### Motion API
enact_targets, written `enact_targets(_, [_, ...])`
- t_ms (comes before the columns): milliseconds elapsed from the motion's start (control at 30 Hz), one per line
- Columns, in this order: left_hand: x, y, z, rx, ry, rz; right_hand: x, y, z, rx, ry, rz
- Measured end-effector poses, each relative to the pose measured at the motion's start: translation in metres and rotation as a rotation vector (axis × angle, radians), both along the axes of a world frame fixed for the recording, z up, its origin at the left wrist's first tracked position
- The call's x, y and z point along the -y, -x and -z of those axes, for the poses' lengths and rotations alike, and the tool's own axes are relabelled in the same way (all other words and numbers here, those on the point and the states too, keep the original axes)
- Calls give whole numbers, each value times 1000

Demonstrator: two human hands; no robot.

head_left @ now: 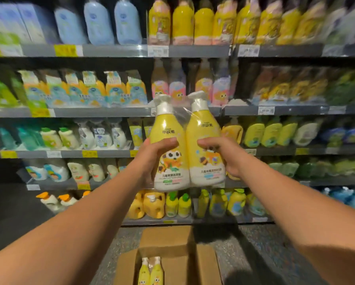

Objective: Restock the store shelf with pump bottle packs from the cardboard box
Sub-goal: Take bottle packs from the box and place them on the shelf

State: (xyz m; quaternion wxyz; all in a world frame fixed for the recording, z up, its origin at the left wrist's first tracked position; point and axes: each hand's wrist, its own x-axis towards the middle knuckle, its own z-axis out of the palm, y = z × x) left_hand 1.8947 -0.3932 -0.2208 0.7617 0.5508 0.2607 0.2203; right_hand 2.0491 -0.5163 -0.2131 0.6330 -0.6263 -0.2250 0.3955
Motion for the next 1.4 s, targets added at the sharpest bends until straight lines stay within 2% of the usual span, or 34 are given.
enact_targets(133, [34,-30,-25,18,-41,-22,28,-34,-25,36,-33,-19])
enact_targets(300, [82,-79,-30,47,-133,-197,62,-81,-37,59,-17,-68])
enact_targets(467, [116,-119,-34,104,-51,-313,78,-124,-40,88,-29,-68])
enact_targets(600, [119,-151,-42,130,-64,-365,78,-146,-47,217,1,38])
enact_targets(700, [108,-175,-45,103,-92,-414,66,-155,-51,238,-2,122])
enact_targets(800, [90,-199,-50,17,-206,-461,55,-160,-48,185,44,200])
enact_targets(933, [78,-232,-57,-73,-333,-520,44,-166,-37,80,228,187])
enact_targets(1033, [79,-253,-59,-137,-394,-550,30,-178,-31,-12,238,198])
enact_targets(1133, [83,-275,-57,-184,-411,-540,16,-196,-28,-52,236,265])
enact_targets(1400, [85,-349,-61,-124,-331,-436,-24,-289,-12,-182,143,335])
